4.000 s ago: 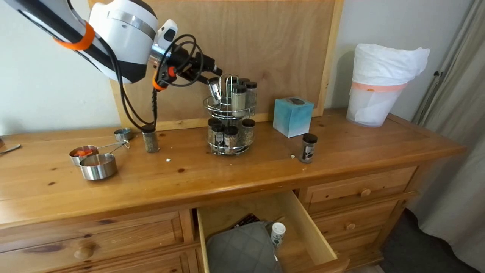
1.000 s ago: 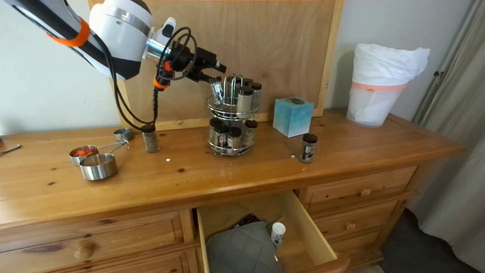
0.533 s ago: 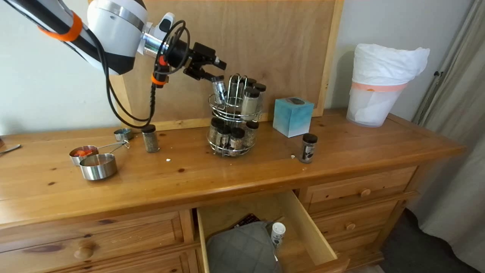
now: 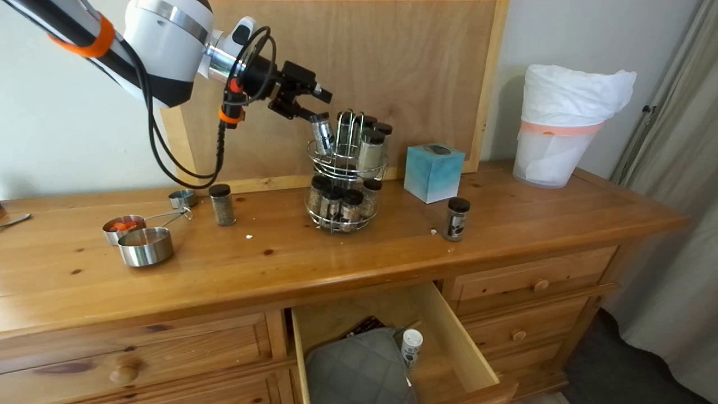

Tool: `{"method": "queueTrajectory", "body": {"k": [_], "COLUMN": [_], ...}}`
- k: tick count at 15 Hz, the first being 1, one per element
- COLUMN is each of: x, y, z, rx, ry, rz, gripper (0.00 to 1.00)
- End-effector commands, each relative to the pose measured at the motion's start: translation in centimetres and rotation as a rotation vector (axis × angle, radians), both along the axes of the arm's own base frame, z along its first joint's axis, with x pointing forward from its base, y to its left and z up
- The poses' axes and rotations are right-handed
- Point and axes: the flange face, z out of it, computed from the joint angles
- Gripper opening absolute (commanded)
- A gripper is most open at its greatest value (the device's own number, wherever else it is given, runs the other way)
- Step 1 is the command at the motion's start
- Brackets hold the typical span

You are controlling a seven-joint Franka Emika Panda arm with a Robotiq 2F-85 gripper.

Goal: Straighten up the tilting container on the seasoning rack

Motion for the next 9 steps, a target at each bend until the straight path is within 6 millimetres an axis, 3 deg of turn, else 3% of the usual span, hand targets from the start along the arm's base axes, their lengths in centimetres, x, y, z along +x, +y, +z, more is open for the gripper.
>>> {"method": "queueTrajectory", "body": {"k": [1,9], "x": [-0.1,-0.8], "y": [0.3,1.4], "z": [0.1,-0.2], "rx": [0.023,0.048], "ry": [0.048,0.14], "rz": [-0.02,-0.053], "gripper": [1.0,1.0]}}
